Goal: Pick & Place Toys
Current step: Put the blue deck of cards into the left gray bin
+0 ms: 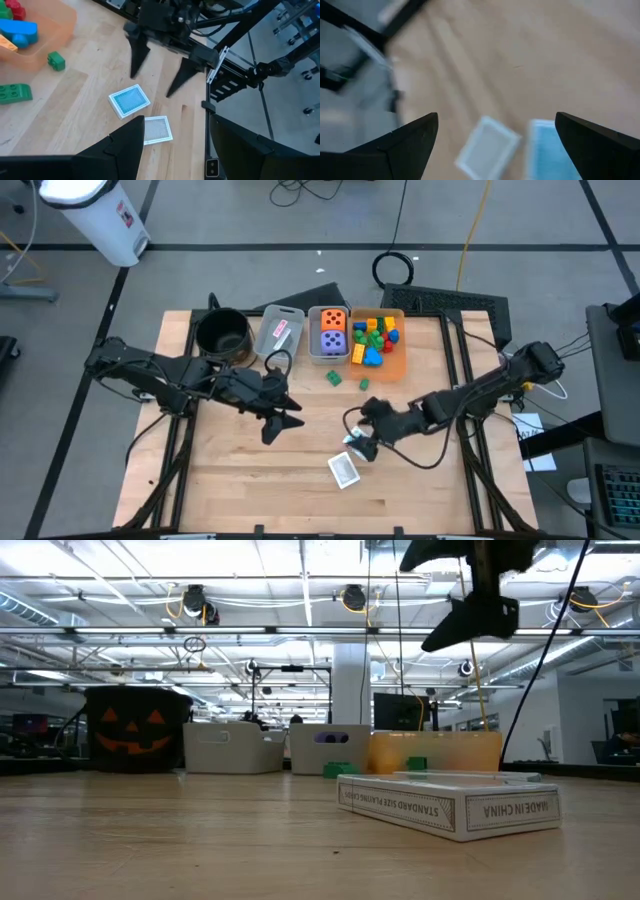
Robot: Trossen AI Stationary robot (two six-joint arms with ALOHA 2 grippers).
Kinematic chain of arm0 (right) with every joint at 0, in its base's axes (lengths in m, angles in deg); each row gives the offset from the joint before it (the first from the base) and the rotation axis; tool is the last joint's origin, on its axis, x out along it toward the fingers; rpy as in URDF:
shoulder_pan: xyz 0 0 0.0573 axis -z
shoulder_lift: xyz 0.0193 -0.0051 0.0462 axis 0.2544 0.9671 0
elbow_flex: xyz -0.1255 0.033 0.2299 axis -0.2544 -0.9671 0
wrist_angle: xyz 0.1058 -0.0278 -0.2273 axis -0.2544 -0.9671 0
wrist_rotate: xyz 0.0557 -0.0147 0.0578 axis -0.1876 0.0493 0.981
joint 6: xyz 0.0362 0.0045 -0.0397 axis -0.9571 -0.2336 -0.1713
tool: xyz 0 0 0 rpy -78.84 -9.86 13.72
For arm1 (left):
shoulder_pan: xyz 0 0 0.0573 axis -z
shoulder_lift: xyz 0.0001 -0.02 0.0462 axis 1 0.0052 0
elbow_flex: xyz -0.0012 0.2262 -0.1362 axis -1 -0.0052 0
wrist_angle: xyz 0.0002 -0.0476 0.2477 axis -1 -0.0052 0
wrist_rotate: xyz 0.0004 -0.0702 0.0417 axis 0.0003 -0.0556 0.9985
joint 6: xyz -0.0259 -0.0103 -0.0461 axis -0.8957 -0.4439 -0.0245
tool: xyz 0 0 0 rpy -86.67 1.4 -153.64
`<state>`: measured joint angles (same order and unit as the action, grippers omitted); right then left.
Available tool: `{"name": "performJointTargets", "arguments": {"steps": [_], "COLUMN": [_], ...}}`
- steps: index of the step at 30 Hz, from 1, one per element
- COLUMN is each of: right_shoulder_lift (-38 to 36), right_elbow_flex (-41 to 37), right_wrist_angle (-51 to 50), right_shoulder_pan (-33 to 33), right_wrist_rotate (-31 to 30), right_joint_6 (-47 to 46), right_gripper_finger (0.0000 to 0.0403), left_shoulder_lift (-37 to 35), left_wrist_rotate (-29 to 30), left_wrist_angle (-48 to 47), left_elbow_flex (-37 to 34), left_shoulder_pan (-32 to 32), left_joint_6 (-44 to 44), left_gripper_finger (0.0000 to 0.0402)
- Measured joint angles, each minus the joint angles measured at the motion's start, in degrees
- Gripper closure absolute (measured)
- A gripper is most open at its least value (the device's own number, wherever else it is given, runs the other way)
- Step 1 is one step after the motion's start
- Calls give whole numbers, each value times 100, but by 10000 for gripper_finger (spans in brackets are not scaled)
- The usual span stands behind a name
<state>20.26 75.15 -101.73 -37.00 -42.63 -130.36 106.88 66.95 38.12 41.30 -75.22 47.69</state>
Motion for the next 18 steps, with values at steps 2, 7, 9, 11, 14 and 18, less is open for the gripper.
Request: {"name": "performJointTargets", "arguments": {"steps": [2, 7, 9, 11, 14, 18], "right_shoulder_lift": [1, 64, 254, 494, 974, 1609], "right_elbow_flex": [402, 1578, 1947, 2208, 2501, 2534], "right_wrist_angle": [-807, -2226, -2540, -3025, -3511, -3774], "right_shoulder_pan": [183, 433, 425, 381, 301, 258], "right_wrist_rotate": [-14, -31, -29, 35, 162, 598], "right_joint_6": [455, 1185, 1259, 1254, 1215, 831], "right_gripper_finger": [9, 9, 9, 9, 9, 9], "left_shoulder_lift": [0, 0, 0, 0, 0, 0], "left_wrist_rotate": [2, 2, 2, 1, 0, 0], "left_wrist_angle": [1, 0, 2, 0, -35, -85], "left_elbow_flex": [0, 0, 0, 0, 0, 0], "left_shoulder_pan": [-17, -60, -60, -60, -60, -60], "left_joint_6": [42, 55, 64, 82, 92, 92], "left_gripper_finger": [169, 170, 170, 169, 169, 170]}}
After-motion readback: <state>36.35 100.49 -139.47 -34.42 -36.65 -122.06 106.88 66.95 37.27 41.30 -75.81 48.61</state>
